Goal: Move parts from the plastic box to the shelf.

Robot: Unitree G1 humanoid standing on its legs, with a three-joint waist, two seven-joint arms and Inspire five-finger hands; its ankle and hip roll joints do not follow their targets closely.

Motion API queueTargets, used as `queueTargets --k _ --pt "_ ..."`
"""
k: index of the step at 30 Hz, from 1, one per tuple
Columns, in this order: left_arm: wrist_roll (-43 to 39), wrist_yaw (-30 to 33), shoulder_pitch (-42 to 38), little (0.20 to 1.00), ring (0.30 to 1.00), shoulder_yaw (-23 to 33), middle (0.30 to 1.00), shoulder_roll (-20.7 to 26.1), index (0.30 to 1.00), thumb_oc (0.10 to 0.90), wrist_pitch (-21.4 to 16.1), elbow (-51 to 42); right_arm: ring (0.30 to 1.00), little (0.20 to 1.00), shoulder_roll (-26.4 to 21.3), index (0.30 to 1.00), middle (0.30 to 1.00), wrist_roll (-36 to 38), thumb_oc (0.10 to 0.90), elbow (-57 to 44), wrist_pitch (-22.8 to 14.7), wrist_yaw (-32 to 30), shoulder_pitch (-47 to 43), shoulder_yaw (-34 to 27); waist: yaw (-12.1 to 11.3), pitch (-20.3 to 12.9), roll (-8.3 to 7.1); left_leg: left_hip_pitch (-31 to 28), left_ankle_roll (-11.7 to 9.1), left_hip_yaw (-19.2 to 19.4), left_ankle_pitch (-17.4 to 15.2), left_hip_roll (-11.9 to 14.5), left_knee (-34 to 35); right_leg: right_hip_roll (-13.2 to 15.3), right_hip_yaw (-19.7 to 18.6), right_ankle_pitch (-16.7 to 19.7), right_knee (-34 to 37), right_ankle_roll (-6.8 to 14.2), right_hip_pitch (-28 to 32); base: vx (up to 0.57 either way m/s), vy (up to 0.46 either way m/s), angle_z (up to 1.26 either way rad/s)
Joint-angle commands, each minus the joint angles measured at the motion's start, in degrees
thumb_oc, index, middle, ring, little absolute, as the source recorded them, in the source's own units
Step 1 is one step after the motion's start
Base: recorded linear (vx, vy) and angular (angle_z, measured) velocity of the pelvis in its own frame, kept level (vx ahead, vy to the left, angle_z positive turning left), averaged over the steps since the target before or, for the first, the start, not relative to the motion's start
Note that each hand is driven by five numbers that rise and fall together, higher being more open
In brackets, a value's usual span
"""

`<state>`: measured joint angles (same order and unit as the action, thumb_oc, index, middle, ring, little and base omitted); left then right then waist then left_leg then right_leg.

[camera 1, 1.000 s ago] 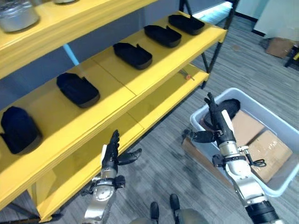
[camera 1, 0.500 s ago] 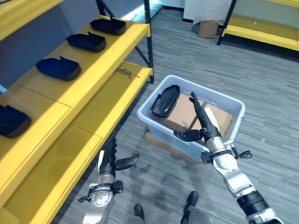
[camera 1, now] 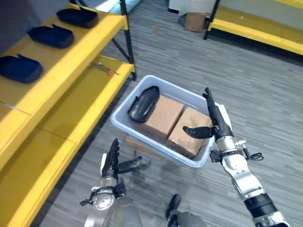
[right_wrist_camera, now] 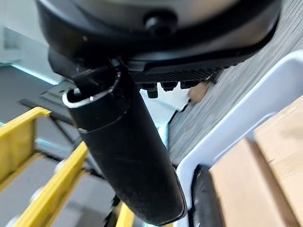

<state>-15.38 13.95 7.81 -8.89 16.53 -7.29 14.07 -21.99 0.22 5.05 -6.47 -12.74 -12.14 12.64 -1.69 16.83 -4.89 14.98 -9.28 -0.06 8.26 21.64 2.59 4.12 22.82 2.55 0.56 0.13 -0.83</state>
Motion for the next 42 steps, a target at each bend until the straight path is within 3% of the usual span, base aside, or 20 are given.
queueTargets --k 1,2,3,6,7,11,13,18,22,31,42 --pt "0.62 -0.19 0.54 1.0 1.0 4.75 1.0 2.47 1.0 0.9 -4.79 -9.94 1.0 1.0 -3.33 1.0 1.0 -0.12 0.9 -10.75 -6.28 0.55 -2.22 -2.15 -1.24 -3.98 1.87 -7.45 -1.0 3.91 1.41 -2.0 -1.57 10.76 -0.84 3.58 3.72 10.27 3.93 0.21 0.46 -1.04" --pt "0.6 -0.43 0.21 1.0 1.0 4.55 1.0 2.92 1.0 0.9 -4.83 -9.9 1.0 1.0 -3.11 1.0 1.0 -0.3 0.9 -10.91 -6.19 0.97 -1.88 -2.33 -1.31 -4.17 1.69 -7.8 -0.54 4.24 0.14 -3.1 -2.86 12.02 -1.1 4.31 3.35 10.75 3.76 0.22 0.551 -1.11" --pt "1.76 -0.77 -0.24 1.0 1.0 4.92 1.0 4.57 1.0 0.9 -5.24 -10.3 1.0 1.0 -2.56 1.0 1.0 -0.79 0.9 -11.22 -6.07 1.76 -1.19 -2.87 -0.97 -4.09 0.85 -8.36 1.48 5.58 -3.44 -6.13 -5.4 14.98 -2.14 6.46 1.81 11.7 3.35 0.17 0.519 -0.97" --pt "1.86 -0.72 -0.64 1.0 1.0 5.33 1.0 5.87 1.0 0.9 -5.51 -10.42 1.0 1.0 -1.82 1.0 1.0 -1.5 0.9 -10.69 -5.67 1.76 -1.75 -2.62 -1.6 -3.67 -0.53 -8.86 2.95 8.13 -5.71 -8.17 -6.83 17.21 -2.85 8.14 1.26 12.68 2.35 0.08 0.288 -0.43" --pt "2.66 0.01 -1.33 1.0 1.0 5.86 1.0 7.06 1.0 0.9 -5.61 -10.43 1.0 1.0 -1.56 1.0 1.0 -2.7 0.9 -10.0 -5.17 1.27 -2.66 -2.53 -1.98 -3.44 -1.75 -8.66 4.12 9.77 -7.67 -10.03 -8.46 19.26 -2.45 10.24 1.39 13.51 1.96 0.08 0.333 -0.49" --pt "3.68 1.58 -4.04 1.0 1.0 6.34 1.0 8.18 1.0 0.9 -5.48 -10.64 1.0 1.0 -3.93 1.0 1.0 -5.12 0.9 -9.93 -4.34 -0.26 -4.6 -4.36 -2.56 -1.83 -4.32 -3.19 4.8 9.74 -10.21 -10.79 -14.99 20.98 -0.66 11.36 1.03 14.07 0.38 0.02 0.114 -0.1" --pt "3.27 1.52 -4.86 1.0 1.0 5.52 1.0 8.51 1.0 0.9 -5.39 -12.1 1.0 1.0 -8.24 1.0 1.0 -9.15 0.9 -8.6 -3.27 -1.74 -8.71 -4.34 -3.44 0.12 -5.22 -0.38 4.44 8.75 -9.86 -10.2 -16.0 20.65 0.24 10.77 0.41 13.81 -0.96 -0.02 -0.063 0.19" --pt "2.34 1.51 -4.99 1.0 1.0 4.96 1.0 10.02 1.0 0.9 -5.9 -14.22 1.0 1.0 -20.22 1.0 1.0 -20.2 0.9 -4.53 -1.06 -3.41 -23.98 2.4 -5.87 5.32 -4.99 3.6 2.84 7.04 -7.65 -8.18 -15.18 19.36 1.43 8.55 -2.08 13.17 -5.44 -0.06 -0.117 0.1" --pt "1.8 1.92 -5.35 1.0 1.0 4.07 1.0 10.93 1.0 0.9 -6.39 -13.84 1.0 1.0 -26.04 1.0 1.0 -26.82 0.9 3.17 1.1 -4.62 -37.33 10.91 -7.65 8.56 -4.0 4.73 1.95 6.08 -5.21 -7.46 -12.6 18.5 1.67 6.97 -3.66 12.63 -7.84 0.0 -0.102 0.11" --pt "1.55 2.66 -6.44 1.0 1.0 3.59 1.0 12.31 1.0 0.9 -7.26 -13.61 1.0 1.0 -34.13 1.0 1.0 -42.59 0.9 10.42 2.94 -4.09 -53.81 26.88 -9.61 12.53 -1.72 8.31 1.15 4.12 -2.48 -7.66 -9.86 17.97 2.74 5.7 -5.98 12.39 -11.95 0.0 -0.058 0.08" --pt "1.48 3.57 -8.11 1.0 1.0 2.55 1.0 12.78 1.0 0.9 -7.75 -13.21 1.0 1.0 -37.36 1.0 1.0 -47.72 0.9 14.46 4.23 -4.33 -64.49 36.9 -9.87 12.96 -1.24 13.11 0.65 2.78 -1.38 -8.0 -8.86 17.54 3.78 5.34 -7.02 12.38 -16.18 0.02 -0.025 0.08"
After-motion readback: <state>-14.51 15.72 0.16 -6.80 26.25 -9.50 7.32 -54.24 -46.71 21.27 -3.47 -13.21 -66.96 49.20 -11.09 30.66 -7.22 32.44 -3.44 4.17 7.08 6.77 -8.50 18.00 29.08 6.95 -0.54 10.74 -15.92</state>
